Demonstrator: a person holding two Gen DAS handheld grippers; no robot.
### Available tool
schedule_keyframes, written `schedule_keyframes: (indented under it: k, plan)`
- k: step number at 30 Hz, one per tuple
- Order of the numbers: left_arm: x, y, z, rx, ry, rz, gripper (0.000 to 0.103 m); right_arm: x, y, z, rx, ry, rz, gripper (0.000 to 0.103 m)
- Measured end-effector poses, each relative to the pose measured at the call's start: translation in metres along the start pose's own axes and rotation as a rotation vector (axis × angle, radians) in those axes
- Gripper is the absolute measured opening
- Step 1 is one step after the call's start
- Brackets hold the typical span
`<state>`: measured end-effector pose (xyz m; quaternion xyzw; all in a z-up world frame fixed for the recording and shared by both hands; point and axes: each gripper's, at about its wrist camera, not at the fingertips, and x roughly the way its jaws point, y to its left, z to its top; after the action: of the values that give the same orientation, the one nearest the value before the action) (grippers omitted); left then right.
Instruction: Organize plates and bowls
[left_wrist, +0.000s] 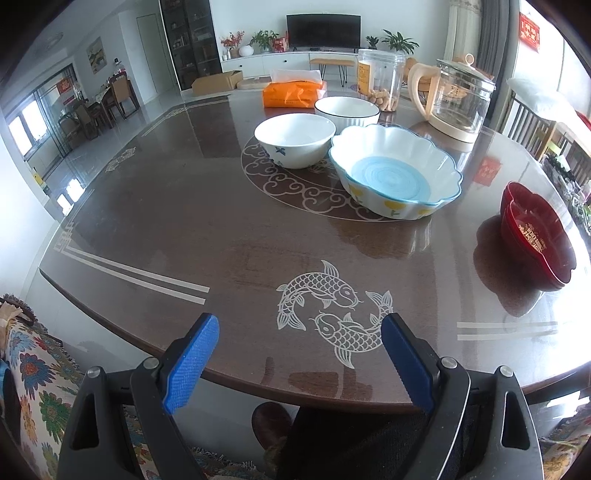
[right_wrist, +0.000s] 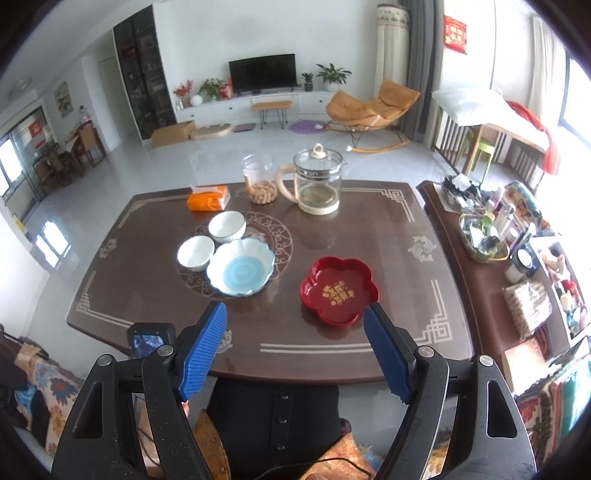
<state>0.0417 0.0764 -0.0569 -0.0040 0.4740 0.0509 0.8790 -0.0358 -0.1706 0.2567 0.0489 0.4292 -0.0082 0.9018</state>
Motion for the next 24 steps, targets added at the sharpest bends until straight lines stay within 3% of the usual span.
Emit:
schedule_keyframes:
  k: [4, 10, 13, 15, 17, 19, 21, 22, 23, 24]
  plan:
    - [0.005, 0.000, 0.000, 0.014, 0.017, 0.012, 0.089, -0.005, -0.002, -0.005, 0.016, -0.038, -0.033, 0.080]
    - [0.001, 0.002, 0.002, 0.010, 0.001, 0.017, 0.089, -0.005, 0.025, -0.002, -0.075, -0.021, 0.033, 0.080]
    - [0.002, 0.002, 0.000, 0.008, 0.003, 0.017, 0.089, 0.002, 0.005, -0.003, 0.011, -0.002, 0.051, 0.080]
    - [0.007, 0.001, 0.000, 0.011, 0.014, 0.014, 0.089, 0.002, -0.006, -0.003, 0.053, -0.026, 0.025, 0.080]
    - [0.013, 0.000, 0.002, 0.024, 0.036, 0.014, 0.089, 0.003, -0.013, -0.002, 0.056, -0.064, 0.059, 0.080]
    - [0.013, 0.001, 0.008, 0.027, 0.017, 0.010, 0.089, 0.011, -0.034, -0.001, 0.128, -0.172, 0.098, 0.080]
    - [0.013, 0.005, 0.017, 0.022, -0.011, 0.011, 0.089, 0.020, -0.057, -0.005, 0.202, -0.414, 0.090, 0.080]
    - [0.014, 0.006, 0.024, 0.017, -0.019, 0.002, 0.089, 0.028, -0.063, -0.012, 0.181, -0.581, 0.085, 0.080]
    - [0.016, 0.009, 0.031, 0.009, -0.023, -0.013, 0.089, 0.044, -0.065, -0.019, 0.114, -0.706, 0.090, 0.086]
    - [0.019, 0.010, 0.038, -0.001, -0.019, -0.029, 0.089, 0.066, -0.064, -0.019, 0.014, -0.729, 0.132, 0.091]
